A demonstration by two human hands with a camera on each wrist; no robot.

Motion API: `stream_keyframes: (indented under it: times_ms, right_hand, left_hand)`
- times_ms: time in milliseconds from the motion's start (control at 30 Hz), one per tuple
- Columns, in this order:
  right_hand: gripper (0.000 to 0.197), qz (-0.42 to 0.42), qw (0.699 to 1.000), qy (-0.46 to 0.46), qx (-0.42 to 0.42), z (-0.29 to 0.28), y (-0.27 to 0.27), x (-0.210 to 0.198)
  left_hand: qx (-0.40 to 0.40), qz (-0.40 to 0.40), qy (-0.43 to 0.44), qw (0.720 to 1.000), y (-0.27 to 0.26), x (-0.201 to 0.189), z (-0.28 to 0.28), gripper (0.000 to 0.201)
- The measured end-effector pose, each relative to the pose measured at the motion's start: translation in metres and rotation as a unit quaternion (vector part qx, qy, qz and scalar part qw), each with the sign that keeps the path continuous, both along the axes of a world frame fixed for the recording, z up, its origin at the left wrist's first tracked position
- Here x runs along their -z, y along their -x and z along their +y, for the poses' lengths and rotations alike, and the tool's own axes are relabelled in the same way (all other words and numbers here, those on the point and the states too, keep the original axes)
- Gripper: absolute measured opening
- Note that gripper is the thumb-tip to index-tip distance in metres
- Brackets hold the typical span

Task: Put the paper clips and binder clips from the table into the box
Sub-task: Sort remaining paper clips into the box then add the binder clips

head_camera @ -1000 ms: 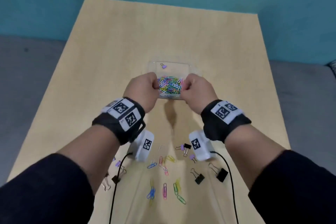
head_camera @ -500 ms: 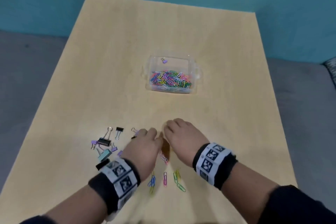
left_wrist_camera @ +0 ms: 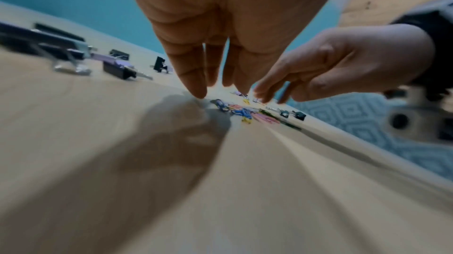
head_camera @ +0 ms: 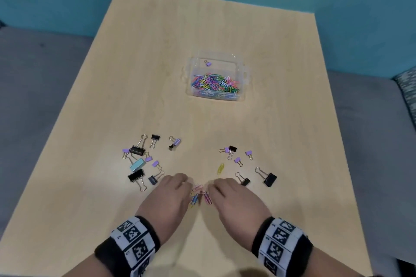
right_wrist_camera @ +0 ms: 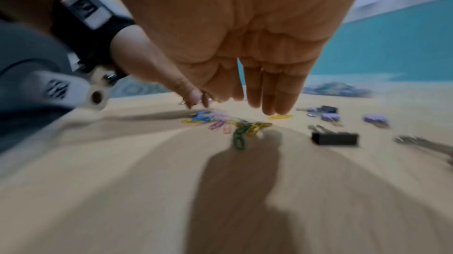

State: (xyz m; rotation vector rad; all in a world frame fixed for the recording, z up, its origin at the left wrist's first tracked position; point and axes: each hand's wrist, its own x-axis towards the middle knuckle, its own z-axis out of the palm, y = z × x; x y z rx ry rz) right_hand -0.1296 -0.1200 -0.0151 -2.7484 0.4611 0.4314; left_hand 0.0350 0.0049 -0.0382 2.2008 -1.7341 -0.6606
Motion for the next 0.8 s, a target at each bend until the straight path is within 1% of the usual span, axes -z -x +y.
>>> stream_keyframes:
  times_ms: [33,67,100,133,167,233,267,300,400,467,533,567,633,667,700,733,800]
  right_hand:
    - [0.053,0.008,0.997,-0.030,0.068,0.000,0.009,-0.003]
    - [0.052,0.018,0.991,-0.052,0.123,0.001,0.018,-0.006]
    - [0.050,0.032,0.984,-0.076,0.160,0.003,0.027,-0.007]
    - [0.050,0.045,0.976,-0.105,0.184,0.005,0.035,-0.006]
    - [0.054,0.049,0.971,-0.125,0.196,0.009,0.039,-0.004]
    - [0.062,0.042,0.969,-0.119,0.210,0.013,0.038,0.002]
    - [0.063,0.034,0.968,-0.112,0.220,0.014,0.032,0.006]
    - [0.060,0.025,0.967,-0.109,0.231,0.013,0.024,0.008]
    - [0.042,-0.008,0.962,-0.115,0.247,0.011,-0.006,0.015]
    - [0.035,-0.020,0.958,-0.125,0.257,0.005,-0.019,0.014]
    - [0.038,-0.033,0.947,-0.147,0.284,-0.003,-0.022,0.012]
    - [0.047,-0.039,0.943,-0.157,0.291,-0.007,-0.019,0.012]
    - [0.069,-0.027,0.952,-0.147,0.267,-0.014,-0.014,0.015]
    - [0.074,-0.016,0.960,-0.134,0.245,-0.016,-0.013,0.017]
    - [0.074,-0.011,0.967,-0.124,0.223,-0.016,-0.015,0.020]
    - [0.070,-0.012,0.973,-0.113,0.203,-0.014,-0.017,0.022]
    - [0.051,-0.028,0.983,-0.087,0.162,-0.010,-0.021,0.024]
  left_hand:
    - [-0.061,0.035,-0.010,0.997,0.003,-0.001,0.005,0.032]
    - [-0.110,0.067,-0.032,0.991,0.005,-0.001,0.010,0.043]
    - [-0.142,0.089,-0.052,0.984,0.009,-0.002,0.013,0.054]
    - [-0.150,0.094,-0.070,0.982,0.013,-0.002,0.015,0.061]
    - [-0.142,0.086,-0.083,0.983,0.018,-0.001,0.014,0.064]
    - [-0.125,0.063,-0.089,0.986,0.024,0.001,0.008,0.062]
    - [-0.125,0.057,-0.084,0.987,0.026,0.001,0.003,0.059]
    - [-0.129,0.057,-0.081,0.987,0.026,0.003,-0.003,0.053]
    - [-0.131,0.053,-0.075,0.987,0.023,0.005,-0.020,0.034]
    - [-0.128,0.042,-0.078,0.988,0.020,0.005,-0.028,0.026]
    - [-0.132,0.036,-0.080,0.987,0.016,0.005,-0.031,0.027]
    - [-0.135,0.037,-0.079,0.987,0.014,0.006,-0.031,0.030]
    - [-0.134,0.044,-0.069,0.988,0.011,0.009,-0.030,0.038]
    - [-0.128,0.044,-0.062,0.989,0.010,0.011,-0.030,0.039]
    - [-0.117,0.042,-0.056,0.991,0.010,0.013,-0.031,0.036]
    - [-0.107,0.039,-0.049,0.992,0.010,0.014,-0.032,0.031]
    - [-0.090,0.029,-0.051,0.994,0.011,0.015,-0.035,0.021]
